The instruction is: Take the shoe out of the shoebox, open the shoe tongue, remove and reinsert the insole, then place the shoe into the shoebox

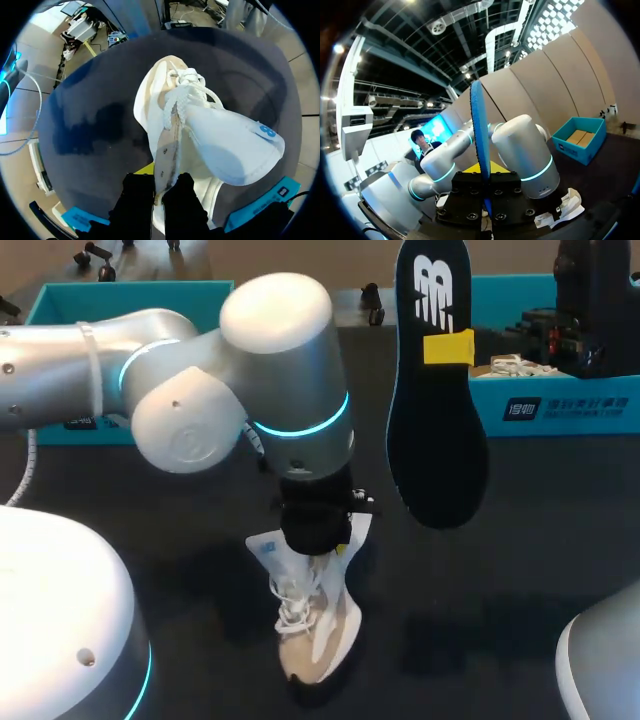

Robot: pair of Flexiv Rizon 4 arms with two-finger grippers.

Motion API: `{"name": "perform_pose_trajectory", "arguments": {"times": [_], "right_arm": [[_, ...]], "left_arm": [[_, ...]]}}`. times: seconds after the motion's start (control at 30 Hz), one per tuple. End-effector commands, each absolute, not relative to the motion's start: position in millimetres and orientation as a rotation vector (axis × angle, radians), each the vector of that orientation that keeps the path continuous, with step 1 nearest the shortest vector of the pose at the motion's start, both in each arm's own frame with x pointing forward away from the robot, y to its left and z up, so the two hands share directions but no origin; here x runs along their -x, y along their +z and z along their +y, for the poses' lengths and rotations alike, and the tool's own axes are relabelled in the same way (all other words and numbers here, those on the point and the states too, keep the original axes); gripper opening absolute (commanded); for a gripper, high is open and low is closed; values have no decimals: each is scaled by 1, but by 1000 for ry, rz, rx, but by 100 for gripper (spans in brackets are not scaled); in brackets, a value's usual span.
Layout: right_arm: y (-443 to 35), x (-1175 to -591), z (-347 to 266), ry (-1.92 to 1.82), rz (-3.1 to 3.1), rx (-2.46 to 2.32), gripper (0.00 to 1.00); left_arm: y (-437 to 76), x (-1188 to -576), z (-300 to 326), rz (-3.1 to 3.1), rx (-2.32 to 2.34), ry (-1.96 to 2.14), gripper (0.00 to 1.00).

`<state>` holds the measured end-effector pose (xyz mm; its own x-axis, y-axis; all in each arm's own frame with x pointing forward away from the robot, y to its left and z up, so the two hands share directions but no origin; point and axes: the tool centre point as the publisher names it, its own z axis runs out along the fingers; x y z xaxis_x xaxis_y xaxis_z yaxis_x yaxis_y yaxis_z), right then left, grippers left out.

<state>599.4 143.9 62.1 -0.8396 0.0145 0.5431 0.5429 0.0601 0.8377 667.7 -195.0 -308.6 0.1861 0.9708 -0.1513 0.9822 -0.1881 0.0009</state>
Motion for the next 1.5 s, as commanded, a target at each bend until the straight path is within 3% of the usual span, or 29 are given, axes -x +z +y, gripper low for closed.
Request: {"name": "perform_pose_trajectory", "arguments": {"times": [0.03,1.5], "right_arm": [[62,-602,147,-1828,-1955,555,0],[62,-602,147,-1828,-1955,555,0]], "left_arm": [[-317,-675,-207,1957,-2349,-191,0],[-378,-694,-233,1937,-2421,-229,0]]}}
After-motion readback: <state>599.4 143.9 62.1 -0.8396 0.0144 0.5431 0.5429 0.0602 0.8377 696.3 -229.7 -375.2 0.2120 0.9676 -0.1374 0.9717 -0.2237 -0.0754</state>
